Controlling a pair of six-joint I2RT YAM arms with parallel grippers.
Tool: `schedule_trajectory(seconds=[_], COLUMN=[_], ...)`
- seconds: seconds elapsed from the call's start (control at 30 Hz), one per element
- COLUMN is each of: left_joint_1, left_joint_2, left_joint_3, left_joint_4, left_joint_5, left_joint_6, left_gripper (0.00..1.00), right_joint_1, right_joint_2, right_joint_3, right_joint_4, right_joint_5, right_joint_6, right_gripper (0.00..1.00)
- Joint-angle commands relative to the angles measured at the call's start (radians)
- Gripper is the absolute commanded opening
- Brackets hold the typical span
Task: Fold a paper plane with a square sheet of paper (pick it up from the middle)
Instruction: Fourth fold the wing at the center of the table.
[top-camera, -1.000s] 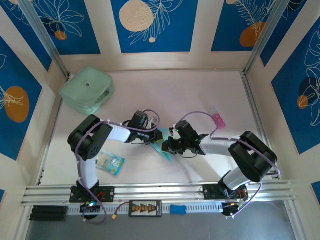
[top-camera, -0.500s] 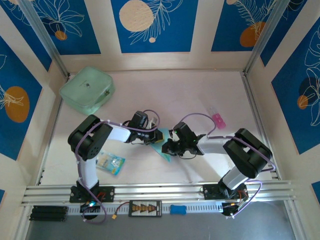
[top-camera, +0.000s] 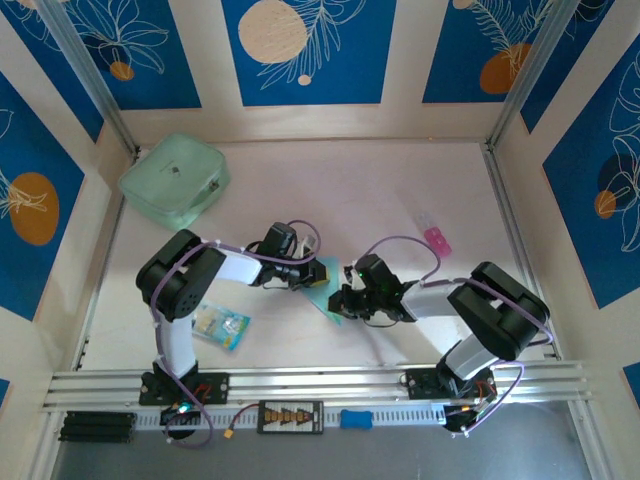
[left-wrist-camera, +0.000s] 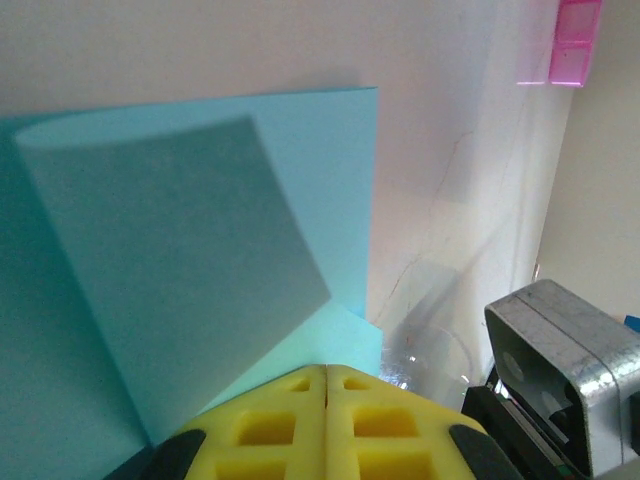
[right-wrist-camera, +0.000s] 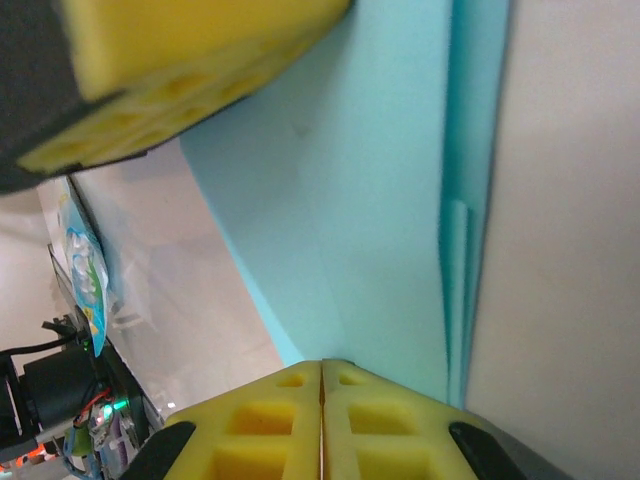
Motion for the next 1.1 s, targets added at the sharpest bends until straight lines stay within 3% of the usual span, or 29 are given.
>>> schedule_trajectory(seconds=[0.0, 0.83, 1.07], left_joint_1=[0.000, 0.001, 0.001], left_joint_2=[0.031, 0.029, 0.021], left_joint_3=[-0.022, -0.030, -0.036], left_joint_4=[-0.049, -0.046, -0.047], left_joint_5=[-0.039, -0.048, -0.053], left_joint_6=[0.004, -0.002, -0.001], left_gripper=[0.06, 0.06, 0.06], right_joint_1=[0.022, 0.119, 0.115], right_joint_2=[-0.028, -0.181, -0.323], right_joint_3=[-0.038, -0.165, -0.124], right_joint_4=[-0.098, -0.210, -0.313], right_joint_5=[-0.007, 0.056, 0.077], right_joint_6=[0.012, 0.073, 0.057], right_gripper=[0.10, 0.09, 0.09])
